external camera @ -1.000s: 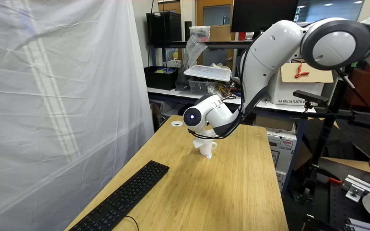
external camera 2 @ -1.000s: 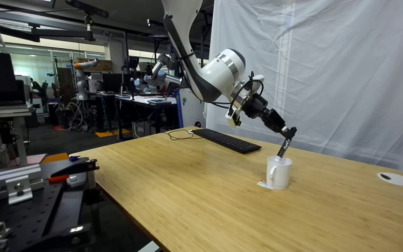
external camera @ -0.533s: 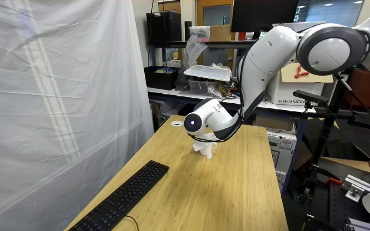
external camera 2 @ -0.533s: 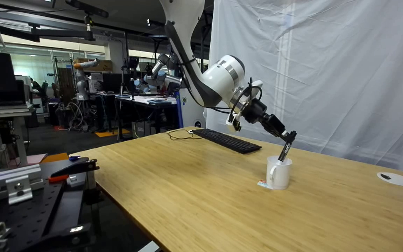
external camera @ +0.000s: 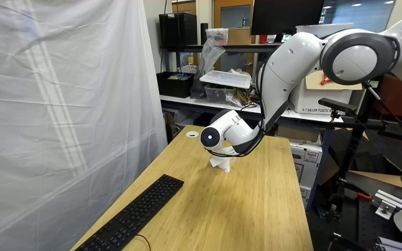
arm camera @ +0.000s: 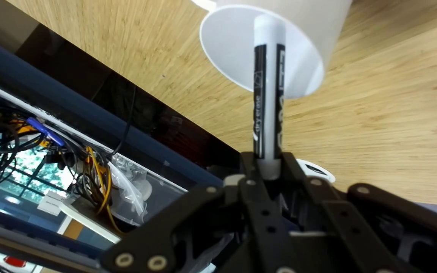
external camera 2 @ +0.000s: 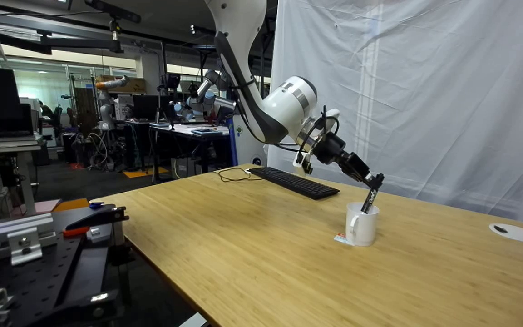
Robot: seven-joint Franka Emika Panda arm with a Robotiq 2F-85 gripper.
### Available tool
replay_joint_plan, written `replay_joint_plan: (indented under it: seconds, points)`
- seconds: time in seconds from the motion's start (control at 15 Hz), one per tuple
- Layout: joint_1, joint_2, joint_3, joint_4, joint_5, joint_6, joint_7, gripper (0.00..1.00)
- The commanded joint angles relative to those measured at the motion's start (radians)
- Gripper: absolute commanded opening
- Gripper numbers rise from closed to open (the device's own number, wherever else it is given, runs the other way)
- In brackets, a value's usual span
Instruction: Put the marker in the mug
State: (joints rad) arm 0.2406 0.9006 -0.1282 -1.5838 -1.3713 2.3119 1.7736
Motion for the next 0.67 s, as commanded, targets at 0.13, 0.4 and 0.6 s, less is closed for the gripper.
replay_joint_plan:
  seconds: [0.13,0.4,0.6]
  points:
    - [-0.025,-0.001,0.025,0.008,-0.044,-0.016,0.033,0.48]
    - [-0.026,-0.004,0.025,0.005,-0.045,-0.016,0.033,0.79]
    - [-0.028,-0.017,0.029,-0.009,-0.037,-0.018,0.025,0.98]
